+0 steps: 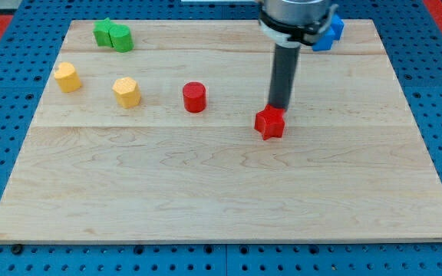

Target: Slide red circle into red star

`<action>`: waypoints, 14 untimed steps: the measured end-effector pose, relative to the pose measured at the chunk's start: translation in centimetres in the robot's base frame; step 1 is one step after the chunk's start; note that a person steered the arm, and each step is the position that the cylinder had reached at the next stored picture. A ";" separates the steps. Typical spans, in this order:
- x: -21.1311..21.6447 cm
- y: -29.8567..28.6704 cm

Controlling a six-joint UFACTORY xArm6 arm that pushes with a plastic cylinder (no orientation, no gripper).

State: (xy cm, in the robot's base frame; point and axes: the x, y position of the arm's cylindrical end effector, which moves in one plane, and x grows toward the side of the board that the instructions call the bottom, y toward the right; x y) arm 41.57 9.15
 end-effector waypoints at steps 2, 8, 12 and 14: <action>-2.1 -3.6; -2.8 -20.4; 2.5 -18.3; 6.3 -19.9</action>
State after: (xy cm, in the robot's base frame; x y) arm 47.89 -10.74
